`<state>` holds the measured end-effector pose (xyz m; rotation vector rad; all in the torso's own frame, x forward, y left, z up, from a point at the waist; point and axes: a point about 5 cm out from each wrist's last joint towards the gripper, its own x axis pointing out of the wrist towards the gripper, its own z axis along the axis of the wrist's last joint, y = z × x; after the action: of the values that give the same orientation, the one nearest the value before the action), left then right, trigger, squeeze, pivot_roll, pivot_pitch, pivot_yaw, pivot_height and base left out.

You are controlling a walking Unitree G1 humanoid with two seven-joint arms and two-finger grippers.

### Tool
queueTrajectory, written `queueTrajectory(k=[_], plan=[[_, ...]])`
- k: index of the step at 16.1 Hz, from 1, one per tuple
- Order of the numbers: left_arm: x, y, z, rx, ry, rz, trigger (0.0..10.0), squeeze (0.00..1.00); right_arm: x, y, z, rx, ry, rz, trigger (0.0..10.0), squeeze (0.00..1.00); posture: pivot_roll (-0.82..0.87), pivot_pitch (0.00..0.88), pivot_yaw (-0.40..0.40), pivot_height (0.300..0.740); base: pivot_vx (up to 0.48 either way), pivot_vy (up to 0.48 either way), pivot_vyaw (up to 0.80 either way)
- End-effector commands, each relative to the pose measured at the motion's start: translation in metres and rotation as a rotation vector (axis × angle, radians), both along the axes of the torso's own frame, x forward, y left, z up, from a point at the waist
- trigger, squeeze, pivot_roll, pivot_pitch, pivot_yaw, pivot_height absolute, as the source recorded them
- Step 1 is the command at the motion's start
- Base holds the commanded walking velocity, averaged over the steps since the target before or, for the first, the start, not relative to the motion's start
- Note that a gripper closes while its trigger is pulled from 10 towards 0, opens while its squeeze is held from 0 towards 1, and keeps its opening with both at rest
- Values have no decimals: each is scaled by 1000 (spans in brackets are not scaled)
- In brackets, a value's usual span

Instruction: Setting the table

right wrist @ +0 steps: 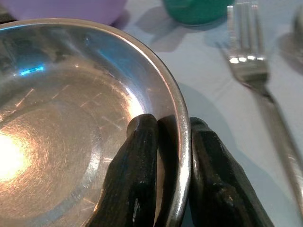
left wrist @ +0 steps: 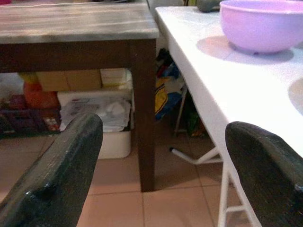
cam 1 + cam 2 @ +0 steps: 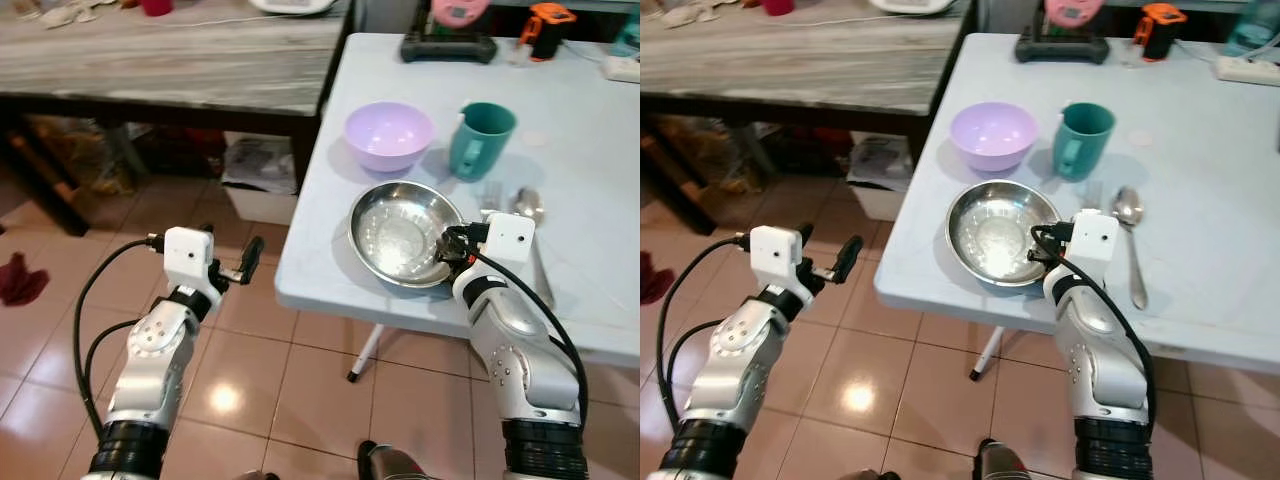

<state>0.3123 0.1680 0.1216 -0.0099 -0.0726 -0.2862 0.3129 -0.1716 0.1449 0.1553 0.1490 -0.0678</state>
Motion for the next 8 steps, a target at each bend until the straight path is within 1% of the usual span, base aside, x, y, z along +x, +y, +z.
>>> queueTrajectory(k=[1, 2, 4, 6, 8], plan=[[2, 7, 1, -13, -4, 27, 10000, 0, -4, -6, -10, -15, 38, -50, 10000, 0, -167, 145, 49, 740, 0, 0, -569], [2, 7, 1, -16, -4, 29, 10000, 0, -4, -7, -9, -15, 32, -57, 10000, 0, -167, 144, 50, 740, 0, 0, -569], [4, 6, 1, -24, -8, 30, 10000, 0, -3, -10, -7, -11, 14, -81, 10000, 0, -166, 144, 53, 740, 0, 263, -569], [6, 5, 1, -25, -15, 28, 10000, 0, -3, -10, -5, -10, -7, -93, 10000, 0, -167, 144, 54, 740, 0, 281, -703], [7, 4, 2, -29, -19, 24, 10000, 0, -4, -10, -3, -5, -26, -100, 10000, 0, -166, 145, 57, 740, 0, 293, -503]])
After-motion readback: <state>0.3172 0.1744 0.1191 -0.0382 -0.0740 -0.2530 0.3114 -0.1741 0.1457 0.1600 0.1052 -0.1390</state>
